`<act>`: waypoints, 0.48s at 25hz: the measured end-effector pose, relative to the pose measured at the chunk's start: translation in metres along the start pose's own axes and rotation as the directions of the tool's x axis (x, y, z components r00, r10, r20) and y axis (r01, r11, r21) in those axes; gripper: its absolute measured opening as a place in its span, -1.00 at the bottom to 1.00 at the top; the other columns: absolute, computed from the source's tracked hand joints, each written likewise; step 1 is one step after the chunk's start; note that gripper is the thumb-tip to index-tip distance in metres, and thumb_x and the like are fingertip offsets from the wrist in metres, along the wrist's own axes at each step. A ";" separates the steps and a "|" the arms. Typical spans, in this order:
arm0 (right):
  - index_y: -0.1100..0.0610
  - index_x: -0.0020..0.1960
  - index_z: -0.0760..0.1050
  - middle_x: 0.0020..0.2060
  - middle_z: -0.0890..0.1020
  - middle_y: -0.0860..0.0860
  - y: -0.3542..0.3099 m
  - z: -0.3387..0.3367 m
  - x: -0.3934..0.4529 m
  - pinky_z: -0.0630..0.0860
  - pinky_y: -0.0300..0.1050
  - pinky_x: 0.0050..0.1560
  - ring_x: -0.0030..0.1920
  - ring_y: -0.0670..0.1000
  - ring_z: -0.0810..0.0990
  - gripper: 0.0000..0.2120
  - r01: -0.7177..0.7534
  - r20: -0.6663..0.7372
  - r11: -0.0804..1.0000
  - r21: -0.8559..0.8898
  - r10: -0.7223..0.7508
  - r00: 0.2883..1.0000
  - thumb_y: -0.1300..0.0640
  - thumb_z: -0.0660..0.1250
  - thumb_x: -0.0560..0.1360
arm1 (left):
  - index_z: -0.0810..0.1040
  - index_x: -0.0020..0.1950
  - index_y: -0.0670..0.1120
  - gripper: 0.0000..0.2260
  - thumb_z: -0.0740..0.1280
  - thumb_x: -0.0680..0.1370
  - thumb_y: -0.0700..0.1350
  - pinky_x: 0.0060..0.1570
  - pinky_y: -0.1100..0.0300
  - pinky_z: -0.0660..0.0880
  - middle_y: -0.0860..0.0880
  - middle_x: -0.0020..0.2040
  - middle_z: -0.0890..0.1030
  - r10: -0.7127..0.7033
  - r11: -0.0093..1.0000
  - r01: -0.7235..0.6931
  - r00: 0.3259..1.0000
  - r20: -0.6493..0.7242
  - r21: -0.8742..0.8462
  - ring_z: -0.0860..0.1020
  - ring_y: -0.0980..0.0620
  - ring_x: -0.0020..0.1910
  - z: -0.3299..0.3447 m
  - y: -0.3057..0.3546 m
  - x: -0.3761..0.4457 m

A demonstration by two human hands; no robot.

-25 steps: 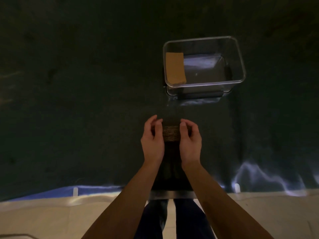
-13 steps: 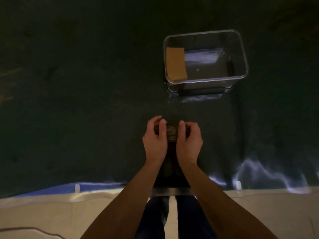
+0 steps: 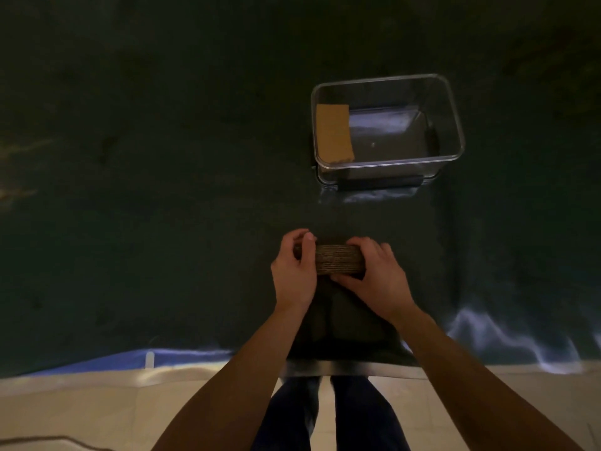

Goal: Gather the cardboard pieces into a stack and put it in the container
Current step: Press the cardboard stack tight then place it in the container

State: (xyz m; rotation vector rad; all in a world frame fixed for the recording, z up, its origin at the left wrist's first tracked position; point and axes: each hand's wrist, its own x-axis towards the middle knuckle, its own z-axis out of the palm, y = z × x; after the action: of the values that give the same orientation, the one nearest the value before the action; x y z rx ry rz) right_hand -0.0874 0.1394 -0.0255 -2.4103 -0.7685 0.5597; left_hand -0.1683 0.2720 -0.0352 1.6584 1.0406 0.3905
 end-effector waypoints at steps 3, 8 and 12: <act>-0.03 0.27 0.37 0.14 0.55 -0.07 0.004 0.000 0.000 0.55 -0.05 0.01 0.06 -0.04 0.56 -0.48 0.030 0.019 0.999 0.016 -0.030 0.999 -0.13 0.47 0.40 | 0.57 0.17 -0.04 -0.57 0.09 0.61 0.23 0.17 0.09 0.45 0.02 0.09 0.59 0.143 0.972 -0.159 0.985 0.099 0.172 0.52 0.11 0.06 -0.012 -0.002 -0.002; -0.03 0.29 0.37 0.19 0.48 -0.03 0.006 -0.002 -0.001 0.57 0.01 -0.02 0.13 0.01 0.50 -0.47 0.074 0.001 0.994 -0.084 -0.074 0.997 -0.22 0.41 0.42 | 0.28 0.41 0.17 -0.34 0.31 0.38 0.37 0.17 0.07 0.25 0.07 0.19 0.39 0.078 0.584 -0.492 0.826 0.559 0.645 0.34 0.06 0.15 -0.069 0.001 0.018; -0.09 0.32 0.29 0.13 0.54 0.01 0.004 -0.004 -0.003 0.58 -0.06 -0.18 0.01 0.04 0.58 -0.43 0.070 -0.017 0.962 -0.266 -0.078 0.997 -0.36 0.29 0.44 | 0.19 0.41 0.03 -0.47 0.36 0.53 0.06 -0.15 0.13 0.46 0.08 -0.11 0.53 0.038 0.624 -0.513 0.774 0.632 0.590 0.50 0.11 -0.24 -0.060 0.015 0.024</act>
State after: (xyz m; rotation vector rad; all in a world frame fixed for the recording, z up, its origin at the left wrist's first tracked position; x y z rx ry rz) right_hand -0.0864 0.1335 -0.0241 -2.6122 -0.9712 0.4151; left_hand -0.1905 0.3273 -0.0058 2.4947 0.4455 -0.4139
